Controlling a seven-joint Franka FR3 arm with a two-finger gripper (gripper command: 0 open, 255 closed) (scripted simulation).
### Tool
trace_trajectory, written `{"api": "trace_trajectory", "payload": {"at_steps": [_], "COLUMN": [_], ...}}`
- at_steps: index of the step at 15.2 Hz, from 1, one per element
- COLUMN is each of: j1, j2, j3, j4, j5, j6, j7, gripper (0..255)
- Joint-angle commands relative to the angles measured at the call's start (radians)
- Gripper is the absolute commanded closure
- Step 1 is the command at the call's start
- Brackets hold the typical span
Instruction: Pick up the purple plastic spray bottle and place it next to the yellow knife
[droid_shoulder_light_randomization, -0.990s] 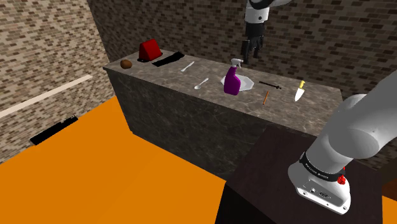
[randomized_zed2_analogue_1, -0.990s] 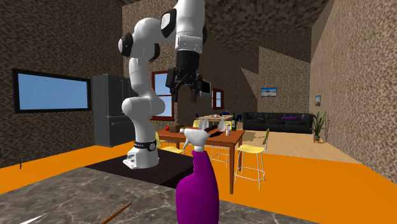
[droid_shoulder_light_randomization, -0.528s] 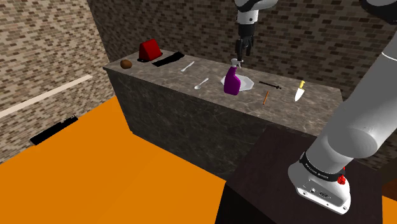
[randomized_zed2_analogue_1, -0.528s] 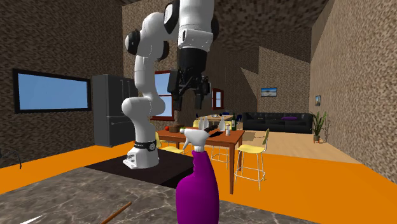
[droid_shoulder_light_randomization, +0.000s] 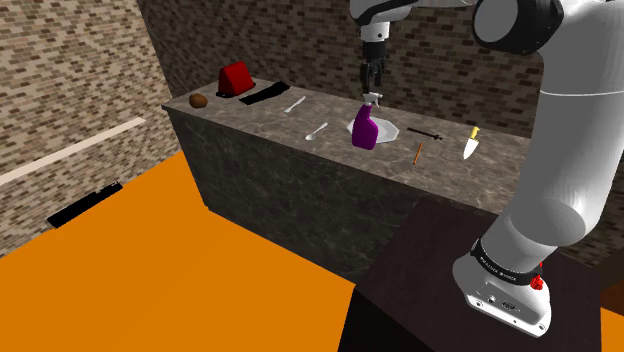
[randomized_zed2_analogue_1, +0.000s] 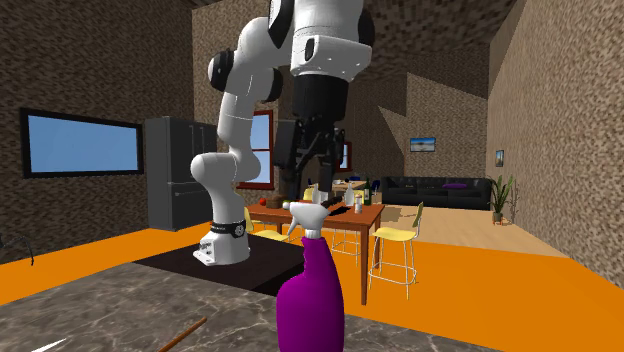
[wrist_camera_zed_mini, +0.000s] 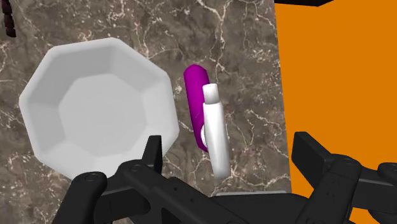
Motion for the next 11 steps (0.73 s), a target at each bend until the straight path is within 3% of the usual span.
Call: {"api": "trace_trajectory", "payload": {"at_steps": [1,7,11], "j1": [-0.006,-0.003,-0.003], "j2": [0.020,0.019,0.019], "j3": [0.001,0.002,0.002], "j4": [0.000,-0.077,-0.077], "j5": [0.006,0.007,0.007], "j6": [0.018,0.094,0.094], "j7": [-0.011,-0.012,-0.012], "gripper": [0,0,0]}}
